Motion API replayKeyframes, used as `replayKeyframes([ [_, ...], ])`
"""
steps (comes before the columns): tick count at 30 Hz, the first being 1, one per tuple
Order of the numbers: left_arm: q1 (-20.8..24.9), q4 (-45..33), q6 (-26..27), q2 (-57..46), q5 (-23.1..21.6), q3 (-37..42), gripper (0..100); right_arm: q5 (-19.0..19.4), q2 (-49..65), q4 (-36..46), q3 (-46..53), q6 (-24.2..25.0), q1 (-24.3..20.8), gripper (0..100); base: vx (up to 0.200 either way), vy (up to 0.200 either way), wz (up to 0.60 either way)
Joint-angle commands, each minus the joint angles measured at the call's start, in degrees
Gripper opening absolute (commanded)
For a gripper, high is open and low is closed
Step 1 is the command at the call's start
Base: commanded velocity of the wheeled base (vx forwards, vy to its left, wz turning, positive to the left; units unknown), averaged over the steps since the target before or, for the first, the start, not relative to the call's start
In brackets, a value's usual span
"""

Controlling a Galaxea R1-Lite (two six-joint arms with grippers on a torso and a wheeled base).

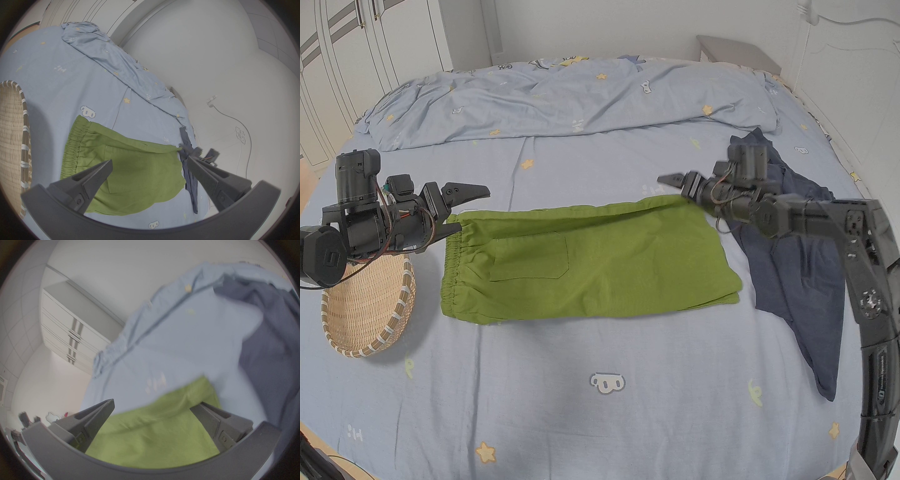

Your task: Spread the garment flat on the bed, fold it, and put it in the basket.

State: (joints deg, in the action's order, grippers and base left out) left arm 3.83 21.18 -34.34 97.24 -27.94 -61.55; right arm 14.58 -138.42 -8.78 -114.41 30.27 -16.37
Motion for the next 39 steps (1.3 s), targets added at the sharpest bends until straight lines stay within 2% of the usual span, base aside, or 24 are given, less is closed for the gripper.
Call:
replayKeyframes([
  [1, 0.3, 2.0, 0.4, 0.1, -0.2, 1.6, 100, 1.6, 18.8, -7.7, 5.4, 0.9, -0.3, 100, 0.0, 0.0, 0.0],
  [3, 0.4, 2.1, 0.5, 0.2, -0.2, 1.9, 100, 2.6, 21.9, -11.7, 10.3, 1.0, -0.2, 100, 0.0, 0.0, 0.0],
  [5, 0.4, 2.1, 0.5, 0.4, -0.3, 2.2, 100, 5.7, 25.4, -17.2, 18.1, 1.4, -0.1, 100, 0.0, 0.0, 0.0],
  [9, 0.3, 2.1, 0.6, 1.0, -0.3, 2.7, 100, 7.8, 27.4, -18.9, 24.0, 1.5, 0.5, 100, 0.0, 0.0, 0.0],
  [12, -0.2, 2.1, 1.4, 3.4, -0.4, 2.7, 100, 8.2, 30.5, -18.3, 28.8, 1.5, 1.3, 100, 0.0, 0.0, 0.0],
  [15, -1.0, 2.1, 1.9, 5.3, -0.5, 5.3, 100, 8.5, 34.7, -13.4, 35.8, 1.5, 2.2, 100, 0.0, 0.0, 0.0],
  [17, -1.2, 2.2, 2.3, 6.0, -0.5, 5.9, 100, 9.2, 35.9, -11.4, 37.2, 1.5, 2.3, 100, 0.0, 0.0, 0.0],
  [19, -3.7, 2.9, 4.6, 9.5, -0.5, 6.9, 100, 13.5, 38.8, -4.4, 40.1, 1.5, 4.2, 100, 0.0, 0.0, 0.0],
  [22, -6.2, 3.0, 6.0, 11.2, -0.7, 8.7, 100, 17.1, 39.2, 0.5, 40.5, 1.8, 6.3, 100, 0.0, 0.0, 0.0],
  [24, -7.3, 3.4, 6.1, 12.2, -1.1, 9.3, 100, 18.1, 38.9, 3.1, 40.7, 2.2, 6.8, 100, 0.0, 0.0, 0.0],
  [30, -8.8, 8.3, 6.0, 14.3, -2.0, 9.4, 100, 18.3, 38.7, 6.3, 40.8, 1.6, 6.4, 100, 0.0, 0.0, 0.0],
  [39, -9.7, 9.9, 5.9, 16.0, -2.2, 8.7, 100, 18.3, 37.6, 6.1, 40.8, 1.5, 6.0, 100, 0.0, 0.0, 0.0],
])
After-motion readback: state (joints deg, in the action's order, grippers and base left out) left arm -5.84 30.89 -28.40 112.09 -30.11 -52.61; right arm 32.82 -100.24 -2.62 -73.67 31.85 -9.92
